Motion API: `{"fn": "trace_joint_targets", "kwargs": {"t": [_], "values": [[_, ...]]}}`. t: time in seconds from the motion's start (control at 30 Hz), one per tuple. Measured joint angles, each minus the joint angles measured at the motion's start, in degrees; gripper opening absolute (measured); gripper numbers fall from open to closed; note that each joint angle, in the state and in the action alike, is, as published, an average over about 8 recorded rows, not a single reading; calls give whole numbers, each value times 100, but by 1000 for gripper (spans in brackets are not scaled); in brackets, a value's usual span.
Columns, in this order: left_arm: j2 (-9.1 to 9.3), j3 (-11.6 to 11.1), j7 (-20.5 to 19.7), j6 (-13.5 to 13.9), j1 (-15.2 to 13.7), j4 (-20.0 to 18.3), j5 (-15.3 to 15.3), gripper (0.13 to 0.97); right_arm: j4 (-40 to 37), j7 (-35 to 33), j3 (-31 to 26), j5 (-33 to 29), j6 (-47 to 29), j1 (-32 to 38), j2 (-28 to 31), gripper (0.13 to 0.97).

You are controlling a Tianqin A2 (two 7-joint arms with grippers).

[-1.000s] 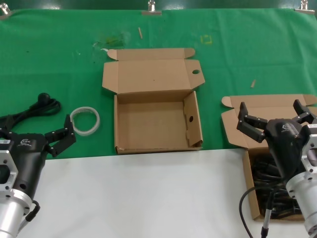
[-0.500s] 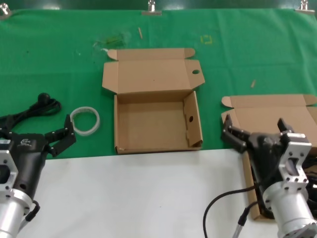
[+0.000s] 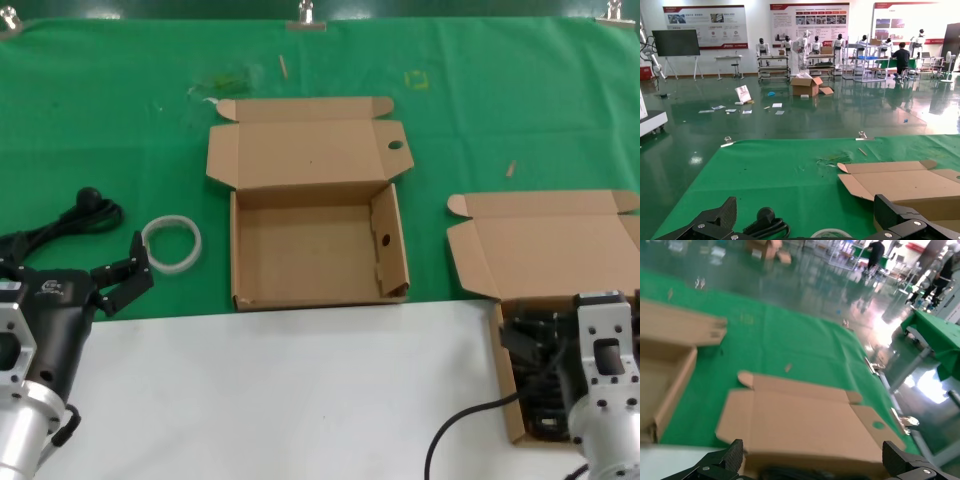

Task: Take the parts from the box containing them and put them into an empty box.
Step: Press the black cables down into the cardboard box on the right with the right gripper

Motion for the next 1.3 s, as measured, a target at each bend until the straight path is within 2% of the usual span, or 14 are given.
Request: {"fn": "trace_joint_targets", "kwargs": {"t": [0.4,0.63,0.9,1.3], "values": [[0,0,0,0,0,0,0,966,386,-2962,24,777,1915,275,-1,966],[0,0,0,0,0,0,0,966,369,-4713,260,1283,2492,407,-1,966],[0,0,-1,0,0,0,0,966,138,-6373,714,1541,2462,519,-6,966],[0,0,-4,0,0,0,3,966,-461,-7678,1573,1592,1762,733,-19,966]]}}
